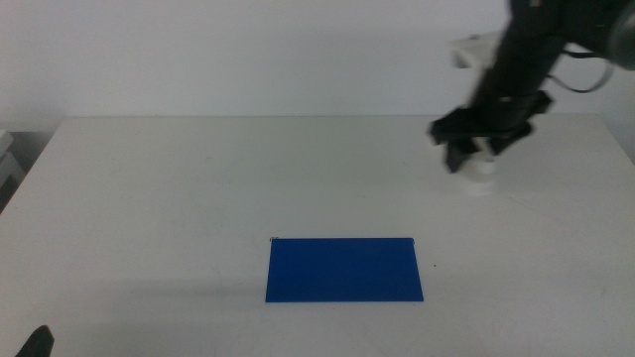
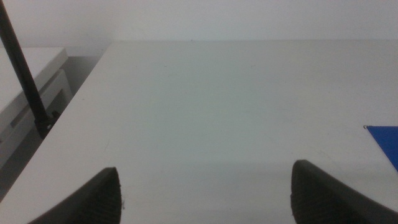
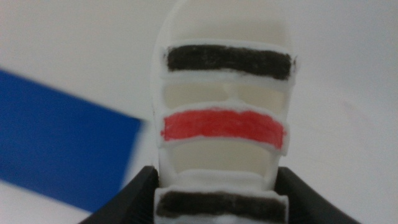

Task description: Use one arm to grab the shoe from the table and place it on the mat.

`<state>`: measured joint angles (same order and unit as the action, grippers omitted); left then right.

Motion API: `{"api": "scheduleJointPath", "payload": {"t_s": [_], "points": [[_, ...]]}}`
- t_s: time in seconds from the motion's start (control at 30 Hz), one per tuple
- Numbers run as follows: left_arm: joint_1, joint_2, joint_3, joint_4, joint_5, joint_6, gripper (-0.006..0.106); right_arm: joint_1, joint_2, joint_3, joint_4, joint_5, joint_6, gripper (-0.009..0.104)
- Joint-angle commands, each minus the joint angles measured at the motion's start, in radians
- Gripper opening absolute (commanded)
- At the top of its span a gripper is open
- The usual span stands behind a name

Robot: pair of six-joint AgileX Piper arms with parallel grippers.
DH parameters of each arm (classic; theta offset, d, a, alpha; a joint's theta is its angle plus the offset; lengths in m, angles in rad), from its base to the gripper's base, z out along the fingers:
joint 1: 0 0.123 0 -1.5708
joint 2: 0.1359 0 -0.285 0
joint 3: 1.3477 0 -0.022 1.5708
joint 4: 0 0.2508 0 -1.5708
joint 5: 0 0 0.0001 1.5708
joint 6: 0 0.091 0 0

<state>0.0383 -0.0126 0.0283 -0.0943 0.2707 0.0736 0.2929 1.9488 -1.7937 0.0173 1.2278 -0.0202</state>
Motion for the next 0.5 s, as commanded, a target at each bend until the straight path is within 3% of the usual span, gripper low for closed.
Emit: {"api": "scheduleJointPath", "payload": {"t_s": [0.0,0.23,0.47], "points": [[-0.005,-0.014,0.008,-0.008,-0.081,-0.003,0.094,0.068,-0.061,-0.044,-0.01,-0.004,0.02,-0.004],[-0.005,-0.014,0.008,-0.008,-0.081,-0.003,0.094,0.253,-0.03,-0.048,-0.017,-0.035,0.026,-0.004],[-0.005,-0.014,0.008,-0.008,-0.081,-0.003,0.094,0.346,0.03,-0.048,-0.011,-0.048,0.042,-0.004]]}}
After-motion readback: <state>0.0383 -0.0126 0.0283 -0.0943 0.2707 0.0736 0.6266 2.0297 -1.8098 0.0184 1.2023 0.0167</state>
